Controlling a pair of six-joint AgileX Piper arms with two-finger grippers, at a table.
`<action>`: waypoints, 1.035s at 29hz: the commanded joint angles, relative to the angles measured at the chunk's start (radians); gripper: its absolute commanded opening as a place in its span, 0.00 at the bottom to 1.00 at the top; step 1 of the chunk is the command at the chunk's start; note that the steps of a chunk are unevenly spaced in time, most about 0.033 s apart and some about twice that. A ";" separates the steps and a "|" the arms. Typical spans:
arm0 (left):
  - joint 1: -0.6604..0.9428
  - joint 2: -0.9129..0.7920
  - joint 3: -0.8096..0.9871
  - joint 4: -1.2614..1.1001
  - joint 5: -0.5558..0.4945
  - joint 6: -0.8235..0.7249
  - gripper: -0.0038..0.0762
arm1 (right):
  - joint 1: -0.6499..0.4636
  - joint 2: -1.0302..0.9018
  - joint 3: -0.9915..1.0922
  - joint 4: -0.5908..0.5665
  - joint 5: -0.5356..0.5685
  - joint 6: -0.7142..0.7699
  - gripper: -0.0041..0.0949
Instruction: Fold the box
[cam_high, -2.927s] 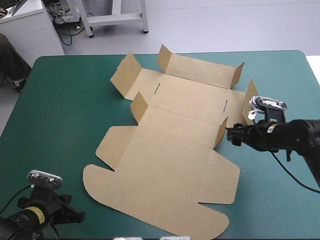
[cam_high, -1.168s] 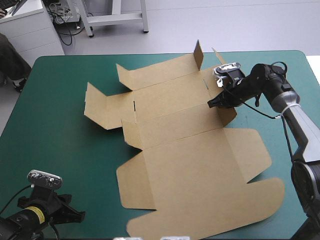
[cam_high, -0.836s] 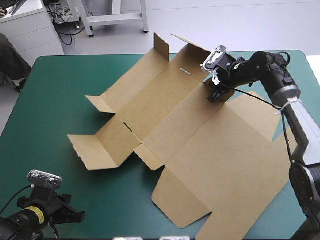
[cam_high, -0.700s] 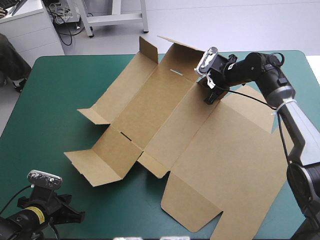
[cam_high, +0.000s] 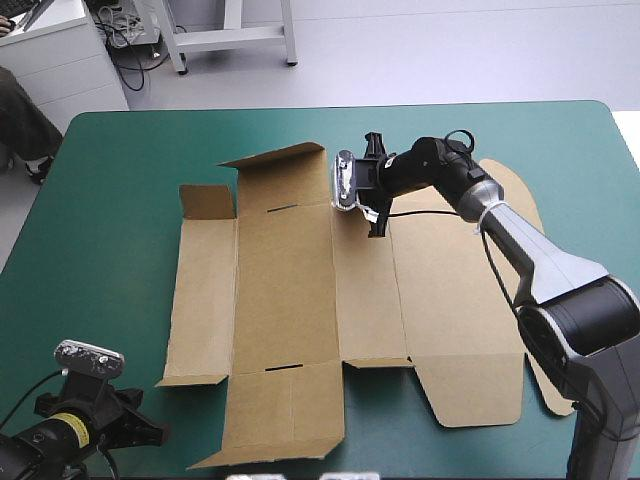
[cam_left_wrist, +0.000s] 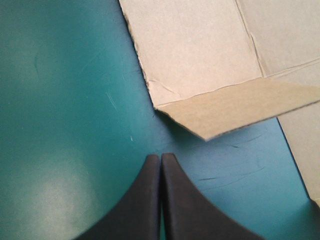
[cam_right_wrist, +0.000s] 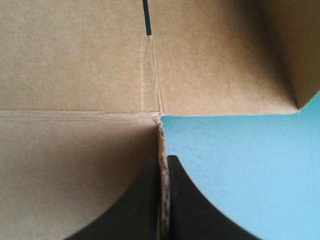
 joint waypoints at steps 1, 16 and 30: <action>-0.005 0.007 -0.029 0.009 -0.043 -0.009 0.01 | -0.001 -0.054 -0.034 0.047 -0.062 -0.010 0.02; -0.005 0.007 -0.029 0.009 -0.043 -0.009 0.01 | -0.003 -0.056 -0.034 0.047 0.024 0.058 0.61; -0.005 0.007 -0.029 0.009 -0.043 -0.009 0.01 | -0.003 -0.191 -0.034 -0.138 0.075 0.591 0.41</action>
